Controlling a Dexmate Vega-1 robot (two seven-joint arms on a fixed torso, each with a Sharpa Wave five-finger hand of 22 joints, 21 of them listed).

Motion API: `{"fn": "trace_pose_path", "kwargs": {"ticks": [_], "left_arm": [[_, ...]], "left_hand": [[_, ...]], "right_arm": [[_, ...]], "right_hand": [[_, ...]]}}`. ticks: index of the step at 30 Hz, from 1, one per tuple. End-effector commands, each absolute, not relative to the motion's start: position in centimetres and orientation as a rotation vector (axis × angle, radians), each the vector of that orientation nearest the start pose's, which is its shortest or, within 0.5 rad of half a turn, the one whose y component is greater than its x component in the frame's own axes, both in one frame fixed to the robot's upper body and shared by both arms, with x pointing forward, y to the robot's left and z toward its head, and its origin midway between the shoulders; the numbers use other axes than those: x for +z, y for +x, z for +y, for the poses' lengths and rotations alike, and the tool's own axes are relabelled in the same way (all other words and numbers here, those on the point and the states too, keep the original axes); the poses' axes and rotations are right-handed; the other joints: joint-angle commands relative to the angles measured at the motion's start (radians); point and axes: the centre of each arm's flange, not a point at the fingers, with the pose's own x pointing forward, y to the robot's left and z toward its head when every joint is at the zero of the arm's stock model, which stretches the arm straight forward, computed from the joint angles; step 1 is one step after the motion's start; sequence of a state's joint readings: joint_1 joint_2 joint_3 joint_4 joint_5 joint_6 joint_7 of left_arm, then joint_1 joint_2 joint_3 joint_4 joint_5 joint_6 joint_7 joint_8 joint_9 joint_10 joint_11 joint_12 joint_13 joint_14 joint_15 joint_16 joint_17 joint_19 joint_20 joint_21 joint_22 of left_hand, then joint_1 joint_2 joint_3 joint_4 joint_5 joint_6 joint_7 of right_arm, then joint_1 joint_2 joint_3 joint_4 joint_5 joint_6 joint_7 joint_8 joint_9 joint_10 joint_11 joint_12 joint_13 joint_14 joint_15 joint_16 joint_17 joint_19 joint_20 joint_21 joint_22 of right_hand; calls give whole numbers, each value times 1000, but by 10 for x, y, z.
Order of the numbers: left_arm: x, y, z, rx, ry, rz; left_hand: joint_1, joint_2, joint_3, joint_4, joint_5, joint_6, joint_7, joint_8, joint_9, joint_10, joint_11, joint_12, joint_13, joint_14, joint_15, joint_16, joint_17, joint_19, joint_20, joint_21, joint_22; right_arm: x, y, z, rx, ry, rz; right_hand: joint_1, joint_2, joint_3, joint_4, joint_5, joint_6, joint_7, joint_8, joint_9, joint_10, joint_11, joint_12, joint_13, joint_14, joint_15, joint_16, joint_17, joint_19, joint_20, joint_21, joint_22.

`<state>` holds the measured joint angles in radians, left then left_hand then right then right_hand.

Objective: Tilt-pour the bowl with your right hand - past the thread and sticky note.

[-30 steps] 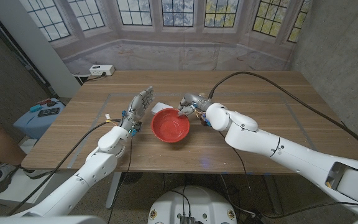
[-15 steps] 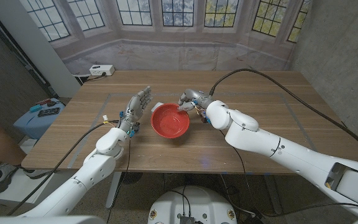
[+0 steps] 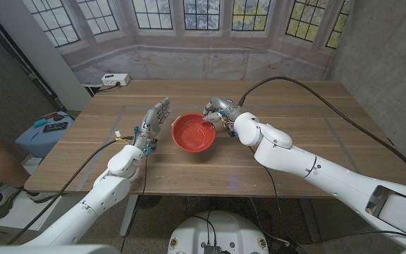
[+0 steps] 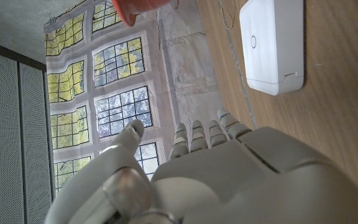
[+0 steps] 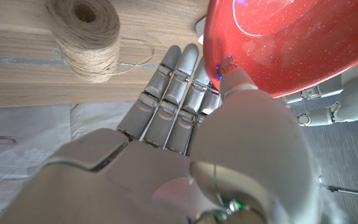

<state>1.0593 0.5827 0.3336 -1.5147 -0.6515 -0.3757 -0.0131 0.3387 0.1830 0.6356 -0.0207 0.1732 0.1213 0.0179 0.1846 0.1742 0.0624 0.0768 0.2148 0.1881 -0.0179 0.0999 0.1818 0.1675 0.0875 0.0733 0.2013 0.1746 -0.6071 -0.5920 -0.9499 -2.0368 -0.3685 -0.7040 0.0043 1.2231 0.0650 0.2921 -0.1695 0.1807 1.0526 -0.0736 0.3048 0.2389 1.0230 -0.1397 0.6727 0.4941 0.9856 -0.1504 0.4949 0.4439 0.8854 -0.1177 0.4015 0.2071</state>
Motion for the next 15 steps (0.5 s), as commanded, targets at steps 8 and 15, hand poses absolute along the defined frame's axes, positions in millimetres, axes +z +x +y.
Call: {"fn": "trace_pose_path", "kwargs": {"ticks": [8, 15], "left_arm": [[-62, 603, 279, -268, -33, -638], [-62, 604, 276, -272, -30, -635]], "left_hand": [[8, -1, -2, -3, 6, 8, 2, 0, 5, 8, 6, 3, 5, 0, -3, -1, 4, 4, 1, -3, 2], [9, -1, -2, -3, 6, 9, 1, 0, 5, 8, 6, 2, 5, 0, -3, -1, 4, 4, 1, -3, 2]], "right_arm": [[18, 547, -52, 104, -1189, -606], [17, 545, -55, 69, -1199, -627]], "right_hand": [[18, 1, -2, 8, 5, 10, 3, -1, 5, 7, -4, 8, 3, 17, -89, -6, 12, -9, -25, 13, 3], [20, 2, -4, 9, 5, 10, 4, -2, 5, 6, -5, 9, 5, 21, -89, -8, 16, -10, -27, 17, 3]]}}
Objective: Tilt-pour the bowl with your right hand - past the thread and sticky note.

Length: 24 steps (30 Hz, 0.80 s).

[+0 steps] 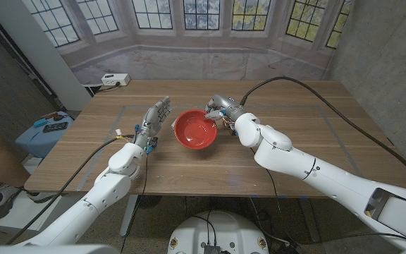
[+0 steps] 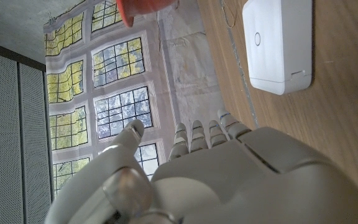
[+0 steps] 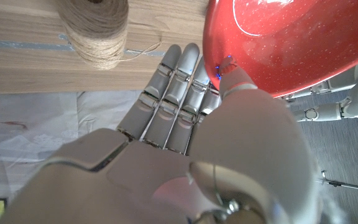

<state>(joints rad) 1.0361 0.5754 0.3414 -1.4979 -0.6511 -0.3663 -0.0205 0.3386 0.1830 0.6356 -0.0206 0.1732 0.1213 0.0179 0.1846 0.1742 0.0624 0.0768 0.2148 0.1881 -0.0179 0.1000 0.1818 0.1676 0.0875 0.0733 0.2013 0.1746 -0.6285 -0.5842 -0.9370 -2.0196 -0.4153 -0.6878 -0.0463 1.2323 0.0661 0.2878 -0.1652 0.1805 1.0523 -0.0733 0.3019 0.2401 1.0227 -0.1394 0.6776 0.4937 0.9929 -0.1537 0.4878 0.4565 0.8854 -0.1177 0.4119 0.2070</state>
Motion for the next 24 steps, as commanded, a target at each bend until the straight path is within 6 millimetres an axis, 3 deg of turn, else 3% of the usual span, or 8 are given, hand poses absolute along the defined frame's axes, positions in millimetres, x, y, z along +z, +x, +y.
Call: {"fn": "trace_pose_path", "kwargs": {"ticks": [1, 24], "left_arm": [[-62, 604, 276, -273, -30, -635], [-63, 601, 276, -261, -42, -643]], "left_hand": [[9, -1, -3, -3, 6, 9, 2, 1, 5, 8, 6, 2, 5, 0, -2, -1, 3, 4, 1, -3, 2], [12, 0, -4, -5, 6, 11, 3, 1, 5, 7, 5, 1, 5, 0, -3, -1, 3, 5, 1, -3, 2]], "right_arm": [[18, 545, -56, 61, -1202, -628], [12, 537, -53, -105, -1289, -757]], "right_hand": [[11, 2, 0, 5, 5, 11, 3, 0, 4, 6, -4, 4, 6, 14, -86, -2, 4, -10, -27, 7, 3], [15, 2, -6, 7, 6, 12, 2, -3, 4, 9, -7, 7, 11, 29, -86, -9, 18, -12, -30, 21, 3]]}}
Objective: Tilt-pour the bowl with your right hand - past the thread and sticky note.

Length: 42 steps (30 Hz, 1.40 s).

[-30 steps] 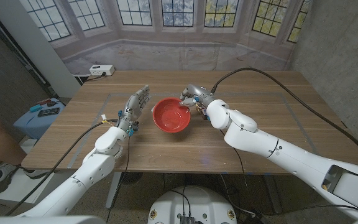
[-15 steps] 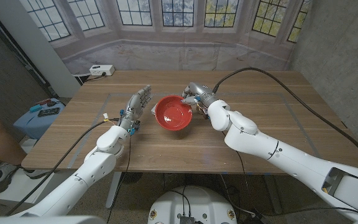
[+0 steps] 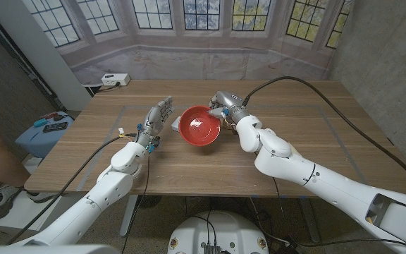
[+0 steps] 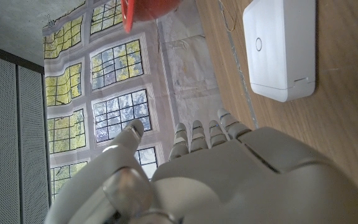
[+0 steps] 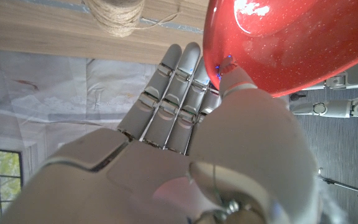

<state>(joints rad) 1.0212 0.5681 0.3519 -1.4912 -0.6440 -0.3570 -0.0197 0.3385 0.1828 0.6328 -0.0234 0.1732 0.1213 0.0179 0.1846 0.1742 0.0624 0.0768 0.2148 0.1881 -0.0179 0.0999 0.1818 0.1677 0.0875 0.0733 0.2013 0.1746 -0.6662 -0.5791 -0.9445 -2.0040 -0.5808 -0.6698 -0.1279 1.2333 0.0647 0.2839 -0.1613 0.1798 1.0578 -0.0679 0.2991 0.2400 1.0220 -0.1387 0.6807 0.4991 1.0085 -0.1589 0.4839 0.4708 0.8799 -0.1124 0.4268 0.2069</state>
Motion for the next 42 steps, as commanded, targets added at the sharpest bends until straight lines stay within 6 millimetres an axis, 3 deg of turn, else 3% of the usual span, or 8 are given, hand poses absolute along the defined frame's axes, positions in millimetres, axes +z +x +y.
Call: {"fn": "trace_pose_path", "kwargs": {"ticks": [1, 42], "left_arm": [[-63, 601, 276, -260, -42, -643], [-69, 593, 280, -252, -53, -644]], "left_hand": [[12, 0, -1, -2, 6, 12, 3, 1, 5, 7, 5, 1, 5, 0, -3, -1, 3, 5, 2, -3, 2], [18, 1, -3, -5, 7, 17, 5, 1, 5, 10, 6, 0, 6, 2, -4, -1, 3, 6, 3, -3, 2]], "right_arm": [[12, 537, -53, -111, -1287, -759], [-8, 532, -55, -407, -1292, -950]], "right_hand": [[14, 4, -2, 3, 6, 7, -4, 0, 4, 8, -7, 4, 6, 14, -81, -5, 4, -6, -35, 7, 3], [20, 9, -13, 7, 7, 12, -8, -5, 6, 14, -14, 8, 17, 34, -81, -25, 36, -9, -40, 40, 4]]}}
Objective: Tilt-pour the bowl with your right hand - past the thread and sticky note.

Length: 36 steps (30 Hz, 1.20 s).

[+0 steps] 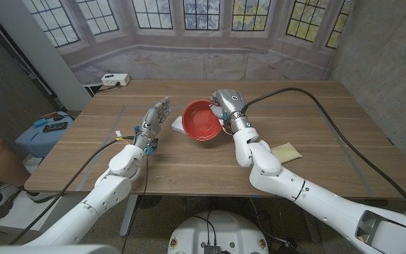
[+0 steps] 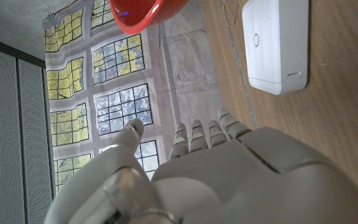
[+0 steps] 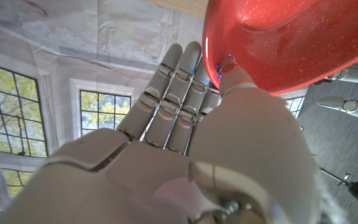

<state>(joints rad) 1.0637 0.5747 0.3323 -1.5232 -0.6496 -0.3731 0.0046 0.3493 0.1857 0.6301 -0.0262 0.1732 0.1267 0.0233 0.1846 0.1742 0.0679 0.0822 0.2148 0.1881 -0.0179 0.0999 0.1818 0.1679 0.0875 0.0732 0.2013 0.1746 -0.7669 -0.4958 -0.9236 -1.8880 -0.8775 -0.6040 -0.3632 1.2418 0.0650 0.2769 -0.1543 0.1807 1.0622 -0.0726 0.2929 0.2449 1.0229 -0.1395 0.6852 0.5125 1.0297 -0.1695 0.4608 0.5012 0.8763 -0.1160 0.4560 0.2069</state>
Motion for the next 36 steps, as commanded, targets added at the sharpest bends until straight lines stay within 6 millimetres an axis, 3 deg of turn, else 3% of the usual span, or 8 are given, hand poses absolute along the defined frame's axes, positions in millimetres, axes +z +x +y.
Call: {"fn": "trace_pose_path", "kwargs": {"ticks": [1, 36], "left_arm": [[-69, 593, 280, -252, -53, -643], [-67, 595, 284, -257, -43, -644]], "left_hand": [[7, -2, 0, -2, 7, 12, 0, 1, 5, 5, 1, 0, 6, 2, -4, -1, 3, 6, 3, -2, 2], [11, -1, -1, -3, 8, 14, 0, 0, 6, 6, 3, -1, 6, 2, -2, 0, 3, 7, 2, -2, 2]], "right_arm": [[-9, 532, -55, -418, -1288, -954], [-37, 538, -58, -649, -1218, -1179]], "right_hand": [[11, 8, -7, 0, 6, 7, -2, 2, 1, 13, -13, 3, 4, 13, -70, -2, 6, -4, -36, 12, 4], [16, 6, -13, -2, 7, 17, 0, 2, 2, 24, -11, 3, 4, 34, -70, -16, 30, 5, -32, 42, 3]]}}
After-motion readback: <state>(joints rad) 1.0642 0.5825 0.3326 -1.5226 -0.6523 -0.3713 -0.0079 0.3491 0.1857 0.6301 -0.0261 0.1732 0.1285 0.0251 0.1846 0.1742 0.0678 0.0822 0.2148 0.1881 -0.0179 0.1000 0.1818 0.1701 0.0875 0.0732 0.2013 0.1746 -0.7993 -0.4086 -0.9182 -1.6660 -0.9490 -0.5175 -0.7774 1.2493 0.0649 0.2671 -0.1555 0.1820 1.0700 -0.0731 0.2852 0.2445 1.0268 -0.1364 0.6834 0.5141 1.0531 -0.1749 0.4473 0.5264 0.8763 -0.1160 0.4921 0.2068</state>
